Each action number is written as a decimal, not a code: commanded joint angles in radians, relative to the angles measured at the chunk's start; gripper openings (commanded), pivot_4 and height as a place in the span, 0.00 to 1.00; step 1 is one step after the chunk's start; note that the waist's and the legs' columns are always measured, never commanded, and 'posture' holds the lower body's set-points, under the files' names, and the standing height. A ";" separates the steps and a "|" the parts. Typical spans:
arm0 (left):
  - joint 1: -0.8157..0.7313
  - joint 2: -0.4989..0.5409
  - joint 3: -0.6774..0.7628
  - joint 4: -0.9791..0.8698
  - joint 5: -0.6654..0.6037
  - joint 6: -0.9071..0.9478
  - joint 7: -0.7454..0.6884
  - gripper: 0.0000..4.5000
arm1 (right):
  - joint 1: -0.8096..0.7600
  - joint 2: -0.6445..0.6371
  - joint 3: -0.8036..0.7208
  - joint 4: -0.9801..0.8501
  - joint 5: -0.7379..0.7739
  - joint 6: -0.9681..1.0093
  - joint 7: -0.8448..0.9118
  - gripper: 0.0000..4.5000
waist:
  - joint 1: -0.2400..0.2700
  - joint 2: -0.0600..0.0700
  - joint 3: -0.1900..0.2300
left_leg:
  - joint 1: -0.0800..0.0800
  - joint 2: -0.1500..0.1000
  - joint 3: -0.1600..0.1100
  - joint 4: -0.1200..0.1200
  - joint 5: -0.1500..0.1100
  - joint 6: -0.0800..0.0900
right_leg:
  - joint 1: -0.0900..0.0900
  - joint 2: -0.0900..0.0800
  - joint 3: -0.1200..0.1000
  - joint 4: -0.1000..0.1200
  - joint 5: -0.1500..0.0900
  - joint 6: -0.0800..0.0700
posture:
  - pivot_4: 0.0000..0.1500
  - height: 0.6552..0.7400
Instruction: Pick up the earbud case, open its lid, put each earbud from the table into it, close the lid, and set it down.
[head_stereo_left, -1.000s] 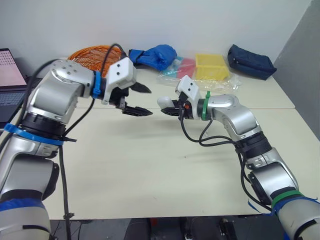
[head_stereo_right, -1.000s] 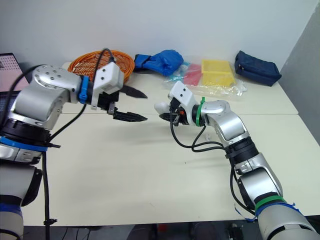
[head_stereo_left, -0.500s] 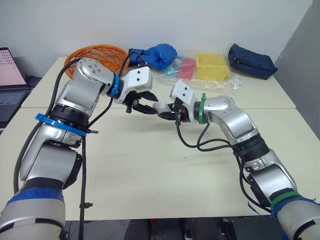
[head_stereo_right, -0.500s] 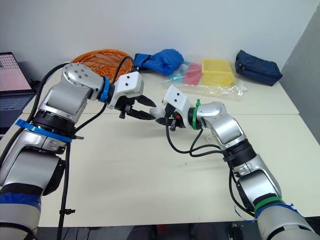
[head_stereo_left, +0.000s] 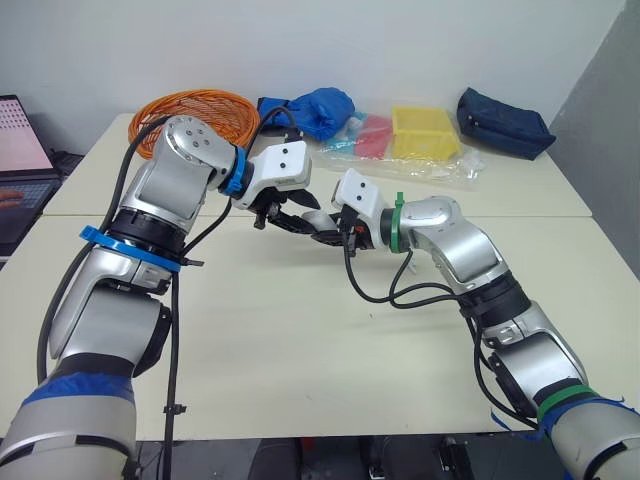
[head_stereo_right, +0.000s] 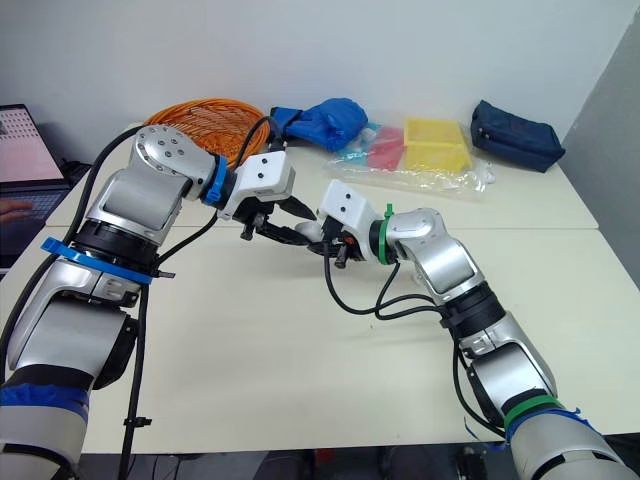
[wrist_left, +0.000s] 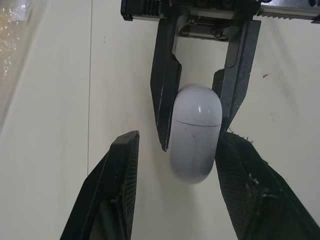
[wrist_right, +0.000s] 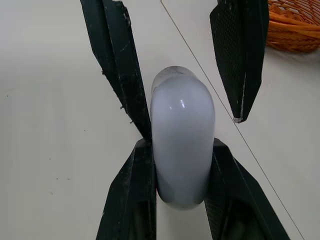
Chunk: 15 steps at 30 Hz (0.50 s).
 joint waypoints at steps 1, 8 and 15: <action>-0.024 -0.010 0.039 -0.003 0.006 -0.022 0.002 0.51 | -0.016 0.012 -0.009 -0.045 0.001 -0.024 0.002 0.18 | 0.000 0.000 0.000 | 0.000 0.000 0.000 0.000 0.000 0.000 | 0.000 0.000 0.000 0.000 0.000 0.000 | 1.00 1.00; -0.033 -0.026 0.048 0.027 0.017 -0.036 0.011 0.51 | -0.024 0.009 -0.014 -0.029 -0.004 -0.031 0.006 0.18 | 0.000 0.000 0.000 | 0.000 0.000 0.000 0.000 0.000 0.000 | 0.000 0.000 0.000 0.000 0.000 0.000 | 1.00 1.00; -0.034 -0.033 0.058 0.034 0.022 -0.043 0.005 0.51 | -0.026 0.008 -0.014 -0.022 -0.005 -0.035 0.011 0.18 | 0.000 0.000 0.000 | 0.000 0.000 0.000 0.000 0.000 0.000 | 0.000 0.000 0.000 0.000 0.000 0.000 | 1.00 1.00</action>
